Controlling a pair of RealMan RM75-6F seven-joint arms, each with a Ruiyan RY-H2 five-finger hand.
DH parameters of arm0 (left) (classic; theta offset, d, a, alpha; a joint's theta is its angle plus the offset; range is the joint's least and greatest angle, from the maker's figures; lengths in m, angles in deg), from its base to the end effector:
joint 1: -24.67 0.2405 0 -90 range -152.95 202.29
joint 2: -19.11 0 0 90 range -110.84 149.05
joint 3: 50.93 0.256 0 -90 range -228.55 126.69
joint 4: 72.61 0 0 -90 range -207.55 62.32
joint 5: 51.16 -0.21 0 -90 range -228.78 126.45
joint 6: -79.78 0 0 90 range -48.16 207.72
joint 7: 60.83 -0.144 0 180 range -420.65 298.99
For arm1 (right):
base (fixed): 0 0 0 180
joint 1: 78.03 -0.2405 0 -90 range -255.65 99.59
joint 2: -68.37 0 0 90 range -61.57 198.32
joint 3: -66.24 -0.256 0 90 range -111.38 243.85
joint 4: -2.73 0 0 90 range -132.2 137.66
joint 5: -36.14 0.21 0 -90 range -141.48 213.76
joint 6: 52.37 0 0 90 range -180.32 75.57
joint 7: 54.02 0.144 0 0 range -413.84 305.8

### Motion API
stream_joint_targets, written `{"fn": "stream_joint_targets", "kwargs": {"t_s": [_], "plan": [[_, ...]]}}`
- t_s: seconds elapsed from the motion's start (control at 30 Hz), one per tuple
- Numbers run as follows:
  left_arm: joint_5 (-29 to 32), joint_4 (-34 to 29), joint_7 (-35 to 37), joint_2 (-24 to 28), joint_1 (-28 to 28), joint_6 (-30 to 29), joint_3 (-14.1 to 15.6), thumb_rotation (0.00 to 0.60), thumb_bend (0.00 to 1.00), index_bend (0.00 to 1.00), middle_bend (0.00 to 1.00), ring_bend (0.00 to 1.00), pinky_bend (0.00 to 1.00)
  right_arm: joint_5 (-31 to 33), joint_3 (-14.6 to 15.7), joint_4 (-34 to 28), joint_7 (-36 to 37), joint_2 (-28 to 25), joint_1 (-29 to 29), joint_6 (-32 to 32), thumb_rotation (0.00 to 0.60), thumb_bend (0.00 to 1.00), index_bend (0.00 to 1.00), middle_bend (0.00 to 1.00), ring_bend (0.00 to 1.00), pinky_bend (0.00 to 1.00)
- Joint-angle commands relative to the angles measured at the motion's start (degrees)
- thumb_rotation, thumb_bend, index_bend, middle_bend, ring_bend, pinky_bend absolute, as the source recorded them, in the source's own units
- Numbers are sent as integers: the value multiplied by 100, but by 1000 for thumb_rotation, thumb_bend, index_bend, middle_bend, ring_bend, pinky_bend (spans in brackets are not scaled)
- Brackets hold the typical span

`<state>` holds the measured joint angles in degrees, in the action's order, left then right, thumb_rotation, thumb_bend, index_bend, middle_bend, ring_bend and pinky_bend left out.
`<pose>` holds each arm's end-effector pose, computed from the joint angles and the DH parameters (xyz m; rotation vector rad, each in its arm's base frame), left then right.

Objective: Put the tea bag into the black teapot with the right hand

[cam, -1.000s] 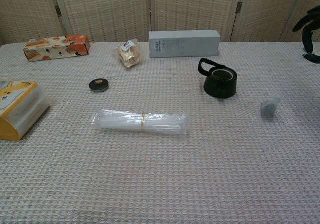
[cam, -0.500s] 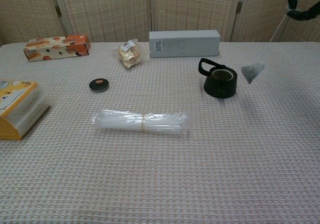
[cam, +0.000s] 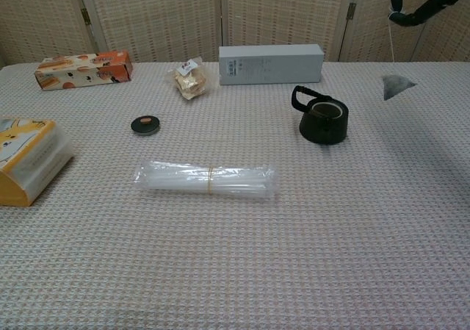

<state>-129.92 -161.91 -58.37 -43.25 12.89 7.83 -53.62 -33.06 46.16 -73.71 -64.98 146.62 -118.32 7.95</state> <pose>-0.3305 0.2181 0.1537 -1.4556 -1.0224 -0.7642 -0.1754 -0.4111 0.1123 1.5439 -0.6977 1.0517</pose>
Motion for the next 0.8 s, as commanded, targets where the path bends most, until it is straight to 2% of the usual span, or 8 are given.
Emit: {"fn": "stream_joint_targets", "kwargs": {"t_s": [0.03, 0.8], "plan": [[24, 17, 23, 5, -22, 38, -12, 600, 112, 0, 0, 36, 284, 4, 8, 122, 32, 87, -88, -57, 600, 330, 647, 234, 0, 0], [503, 232, 105, -24, -163, 459, -146, 600, 112, 0, 0, 36, 284, 66, 166, 1981, 567, 1002, -826, -833, 600, 331, 647, 234, 0, 0]]}}
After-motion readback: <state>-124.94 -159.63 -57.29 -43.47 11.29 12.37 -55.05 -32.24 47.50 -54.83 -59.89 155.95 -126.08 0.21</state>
